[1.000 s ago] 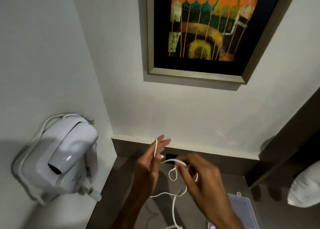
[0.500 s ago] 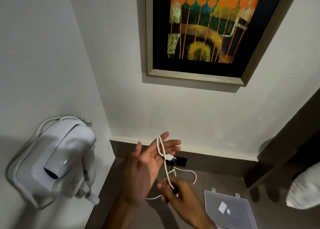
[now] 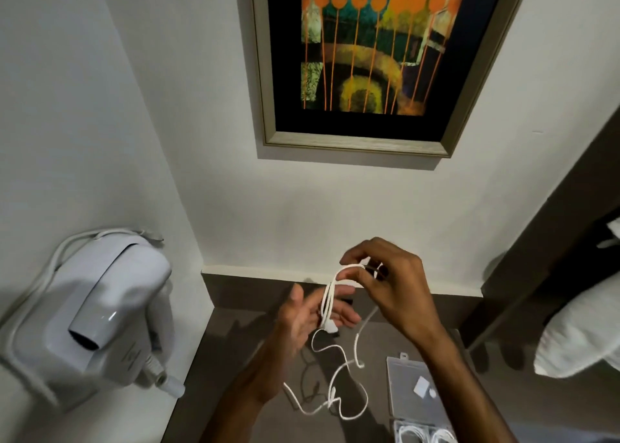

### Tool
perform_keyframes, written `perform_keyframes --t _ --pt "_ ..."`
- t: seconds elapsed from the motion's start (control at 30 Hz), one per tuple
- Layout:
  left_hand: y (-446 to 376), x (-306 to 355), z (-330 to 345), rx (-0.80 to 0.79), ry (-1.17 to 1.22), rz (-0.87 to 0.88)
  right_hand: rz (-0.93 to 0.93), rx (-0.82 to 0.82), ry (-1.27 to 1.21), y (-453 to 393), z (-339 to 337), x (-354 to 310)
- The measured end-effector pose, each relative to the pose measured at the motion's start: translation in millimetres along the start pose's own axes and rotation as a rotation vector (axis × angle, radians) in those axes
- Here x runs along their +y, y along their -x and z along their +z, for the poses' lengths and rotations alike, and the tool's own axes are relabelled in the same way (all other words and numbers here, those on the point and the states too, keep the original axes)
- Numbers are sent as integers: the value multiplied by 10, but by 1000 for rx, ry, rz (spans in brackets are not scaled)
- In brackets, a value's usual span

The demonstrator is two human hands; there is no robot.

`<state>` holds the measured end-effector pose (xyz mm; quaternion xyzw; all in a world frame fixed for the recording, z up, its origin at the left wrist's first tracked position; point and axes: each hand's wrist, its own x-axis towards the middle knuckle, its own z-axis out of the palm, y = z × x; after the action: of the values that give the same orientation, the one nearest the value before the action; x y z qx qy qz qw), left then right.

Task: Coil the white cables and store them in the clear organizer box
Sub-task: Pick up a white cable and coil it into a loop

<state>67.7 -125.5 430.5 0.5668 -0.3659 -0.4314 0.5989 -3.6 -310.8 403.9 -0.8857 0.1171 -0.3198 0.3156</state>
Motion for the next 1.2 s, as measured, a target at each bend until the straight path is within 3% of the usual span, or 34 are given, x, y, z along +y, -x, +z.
perform_keyframes --t 0.1,0.23,0.33,0.47,0.57,0.63,0.77,0.83,1.03,1.2 --pt "-27 -159 -90 63 205 -31 125 -67 -258 9 192 173" --pt "38 -244 -245 102 436 131 316 -189 -406 418 617 185" --pt "54 -158 -352 250 314 163 338 -338 -320 749 791 0" --pt "-167 1 -427 422 120 113 257 -329 -190 877 682 -286" --pt "-96 -163 -361 360 66 185 75 -187 -58 674 400 -437" --pt "-88 -299 -293 299 -110 102 -34 -77 5 469 200 -457" --pt "-27 -161 -135 92 57 60 -63 31 74 69 -13 -318" --pt "-65 -117 -126 80 60 82 -44 47 8 -75 -20 -215" --pt "-36 -170 -230 92 325 126 147 -95 -414 -7 365 -81" --pt "0 -107 -367 173 441 190 228 -342 -219 588 762 -140"
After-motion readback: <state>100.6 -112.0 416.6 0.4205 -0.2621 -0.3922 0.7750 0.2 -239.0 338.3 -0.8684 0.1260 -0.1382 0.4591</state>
